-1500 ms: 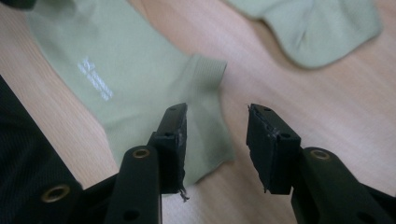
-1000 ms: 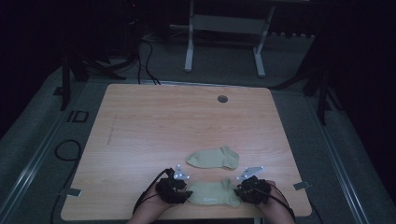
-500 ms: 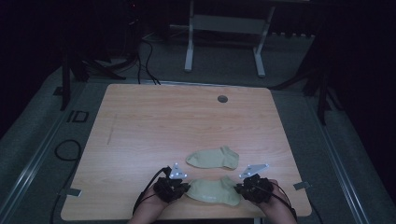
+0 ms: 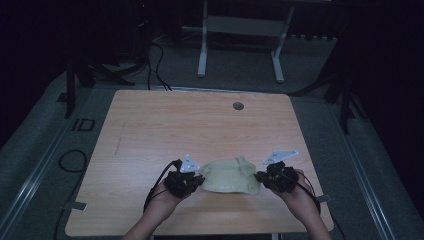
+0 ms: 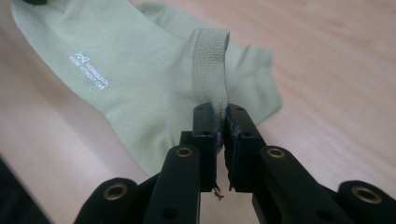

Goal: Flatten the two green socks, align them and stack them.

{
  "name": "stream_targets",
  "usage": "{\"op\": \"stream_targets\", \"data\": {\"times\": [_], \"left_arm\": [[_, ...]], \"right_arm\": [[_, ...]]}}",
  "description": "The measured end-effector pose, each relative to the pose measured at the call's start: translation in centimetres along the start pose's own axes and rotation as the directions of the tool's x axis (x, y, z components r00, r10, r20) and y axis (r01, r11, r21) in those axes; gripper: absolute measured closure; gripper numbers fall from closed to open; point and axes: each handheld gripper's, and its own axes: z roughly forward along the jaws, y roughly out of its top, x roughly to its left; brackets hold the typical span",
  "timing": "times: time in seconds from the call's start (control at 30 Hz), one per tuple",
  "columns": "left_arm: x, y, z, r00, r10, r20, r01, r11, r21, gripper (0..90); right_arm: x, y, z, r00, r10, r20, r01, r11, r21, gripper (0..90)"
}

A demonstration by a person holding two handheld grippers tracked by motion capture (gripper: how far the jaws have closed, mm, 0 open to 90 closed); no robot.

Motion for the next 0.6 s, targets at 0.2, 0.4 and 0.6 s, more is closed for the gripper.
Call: {"op": "stream_targets", "data": {"times": [0.2, 0.4, 0.6], "left_arm": [[0.8, 1.4, 1.0, 0.9988, -0.006, -0.048, 0.006, 0.9998, -0.019, 88.6], [1.4, 1.2, 3.1, 0.9984, -0.007, -0.057, 0.006, 0.9999, -0.008, 88.5], [2.1, 0.1, 4.8, 0.9970, -0.032, -0.071, 0.032, 0.9995, 0.006, 88.5]], "right_arm": [[-2.1, 1.7, 0.9, 0.9988, 0.049, 0.009, -0.049, 0.999, -0.002, 83.3], [-3.7, 1.9, 3.2, 0.9958, 0.089, 0.025, -0.089, 0.995, 0.033, 83.3], [-4.5, 1.4, 5.4, 0.9930, 0.117, 0.012, -0.118, 0.992, 0.052, 83.3]]}}
